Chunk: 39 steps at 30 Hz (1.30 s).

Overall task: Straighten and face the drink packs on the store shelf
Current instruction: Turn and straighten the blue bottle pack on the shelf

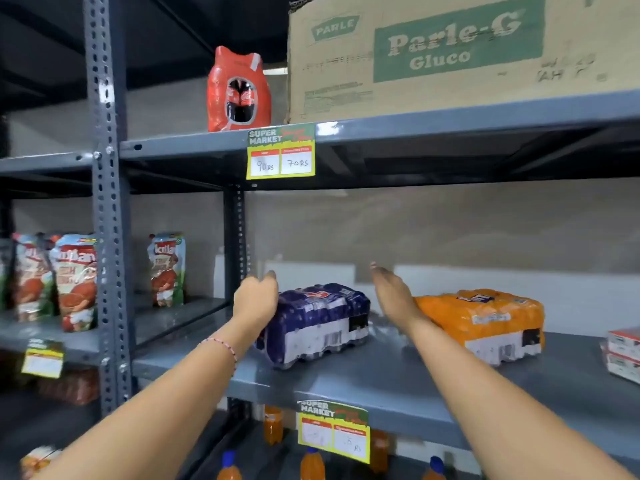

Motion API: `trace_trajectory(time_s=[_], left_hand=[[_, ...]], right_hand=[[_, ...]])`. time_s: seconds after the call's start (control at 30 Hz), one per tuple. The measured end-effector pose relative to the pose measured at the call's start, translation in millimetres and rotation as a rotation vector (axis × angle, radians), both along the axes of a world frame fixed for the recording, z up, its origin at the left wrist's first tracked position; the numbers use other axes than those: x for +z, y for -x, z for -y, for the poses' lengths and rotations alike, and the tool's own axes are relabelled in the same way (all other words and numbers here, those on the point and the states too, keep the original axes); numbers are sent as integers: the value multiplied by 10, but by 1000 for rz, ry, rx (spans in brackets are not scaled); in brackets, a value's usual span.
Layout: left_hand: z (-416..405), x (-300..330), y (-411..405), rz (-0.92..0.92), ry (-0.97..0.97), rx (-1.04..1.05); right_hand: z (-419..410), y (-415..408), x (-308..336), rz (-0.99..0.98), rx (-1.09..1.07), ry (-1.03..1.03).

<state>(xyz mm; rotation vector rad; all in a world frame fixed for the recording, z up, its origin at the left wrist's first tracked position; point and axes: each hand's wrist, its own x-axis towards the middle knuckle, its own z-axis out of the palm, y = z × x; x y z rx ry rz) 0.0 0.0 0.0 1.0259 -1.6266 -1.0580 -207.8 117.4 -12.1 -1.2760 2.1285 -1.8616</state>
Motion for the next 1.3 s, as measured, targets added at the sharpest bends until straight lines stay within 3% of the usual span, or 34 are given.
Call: trace_trajectory(time_s=[0.2, 0.4, 0.5, 0.57, 0.7, 0.8, 1.1, 1.2, 1.3], left_hand=[[120, -175, -207, -119, -456, -213], [408, -226, -139, -81, -500, -332], [600, -183, -37, -87, -533, -422], [740, -159, 25, -129, -467, -464], [975, -116, 91, -267, -152, -558], [1162, -201, 111, -271, 10, -647], [1454, -554, 154, -231, 236, -771], [1534, -494, 142, -249, 268, -760], [1605, -446, 135, -205, 204, -687]], right_hand=[[316, 190, 5, 342, 68, -89], [531, 249, -16, 253, 135, -339], [637, 320, -10, 224, 83, -324], [667, 362, -34, 204, 59, -279], [558, 337, -113, 228, 83, -152], [499, 259, -209, 250, 107, -101], [358, 31, -390, 156, 130, -73], [380, 54, -324, 275, 183, -16], [432, 125, -274, 407, 42, 145]])
